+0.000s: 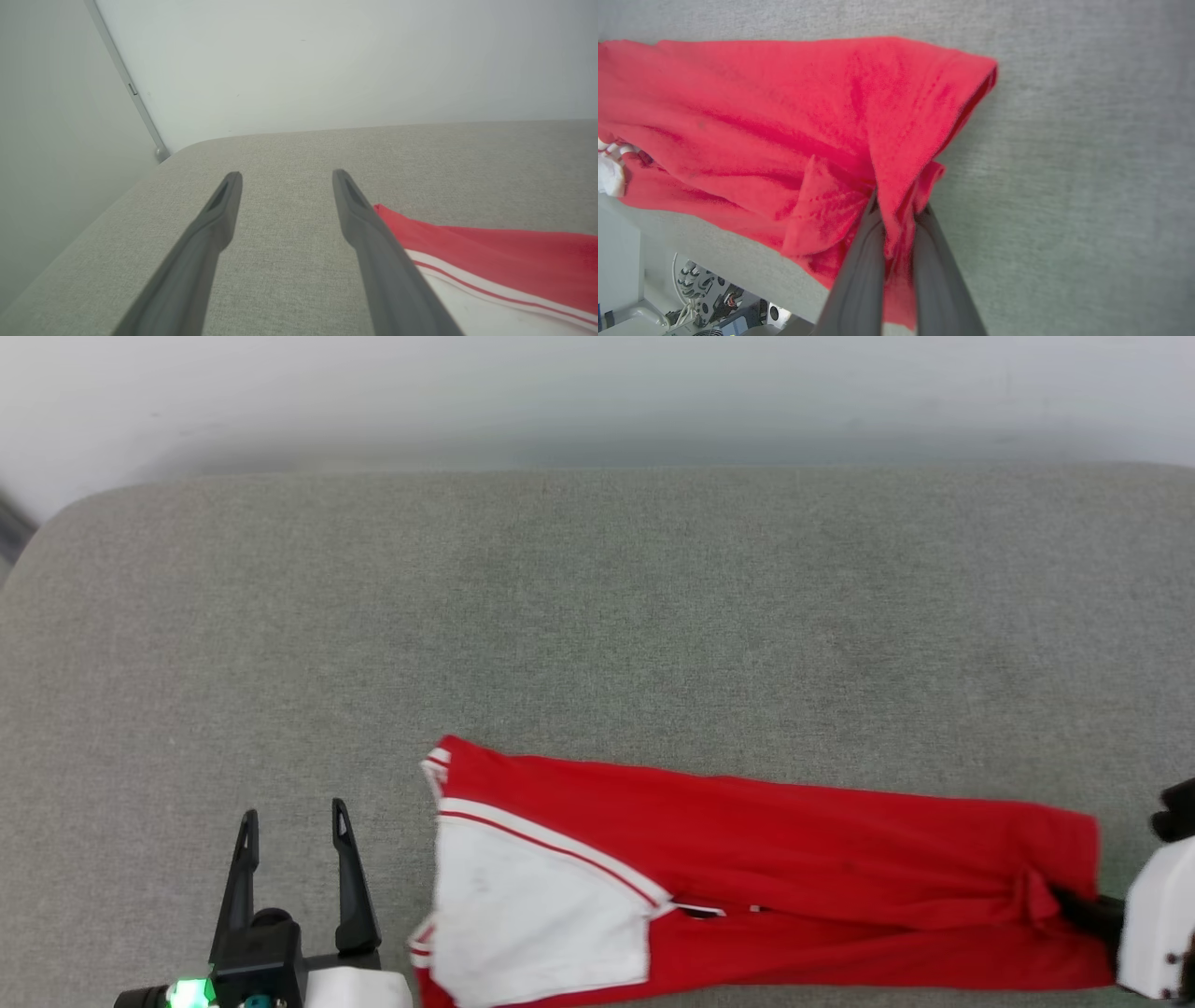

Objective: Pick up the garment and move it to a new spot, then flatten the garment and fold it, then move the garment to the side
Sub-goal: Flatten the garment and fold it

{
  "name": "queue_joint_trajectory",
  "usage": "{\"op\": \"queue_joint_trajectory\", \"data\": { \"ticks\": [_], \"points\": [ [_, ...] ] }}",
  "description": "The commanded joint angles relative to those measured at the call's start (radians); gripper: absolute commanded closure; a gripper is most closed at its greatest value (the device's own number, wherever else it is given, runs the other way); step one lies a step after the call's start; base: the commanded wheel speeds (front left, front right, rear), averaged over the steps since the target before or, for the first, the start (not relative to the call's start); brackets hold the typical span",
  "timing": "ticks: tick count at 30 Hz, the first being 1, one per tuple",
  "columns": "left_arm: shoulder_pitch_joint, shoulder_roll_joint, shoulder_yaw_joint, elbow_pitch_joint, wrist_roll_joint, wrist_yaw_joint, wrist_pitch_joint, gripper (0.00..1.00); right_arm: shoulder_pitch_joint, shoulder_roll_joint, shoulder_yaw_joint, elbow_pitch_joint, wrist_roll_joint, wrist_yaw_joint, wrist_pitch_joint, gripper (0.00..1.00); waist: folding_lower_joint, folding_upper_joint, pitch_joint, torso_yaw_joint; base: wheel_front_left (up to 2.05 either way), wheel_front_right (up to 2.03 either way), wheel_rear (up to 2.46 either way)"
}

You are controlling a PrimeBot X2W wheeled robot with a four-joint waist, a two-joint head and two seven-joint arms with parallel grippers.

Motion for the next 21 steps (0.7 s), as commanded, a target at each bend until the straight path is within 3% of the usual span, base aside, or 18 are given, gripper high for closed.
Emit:
{"op": "queue_joint_trajectory", "data": {
  "ticks": [1, 10, 21],
  "points": [
    [0.015, -0.006, 0.009, 0.004, 0.009, -0.006, -0.005, 0.0, 0.005, -0.027, -0.012, 0.008, -0.008, -0.001, 0.005, 1.0, -0.0001, 0.0, -0.007, -0.001, 0.0, 0.0, 0.0],
    [0.049, -0.038, 0.03, 0.027, 0.037, -0.052, -0.004, 0.0, 0.035, -0.118, -0.057, 0.036, -0.036, -0.001, 0.069, 1.0, -0.0001, 0.0, -0.04, 0.005, 0.0, 0.0, 0.0],
    [0.053, -0.058, 0.064, 0.042, 0.047, -0.085, -0.004, 0.0, 0.047, -0.079, -0.057, -0.296, 0.043, -0.001, 0.164, 1.0, -0.0001, 0.0, -0.057, 0.013, 0.0, 0.0, 0.0]
  ]
}}
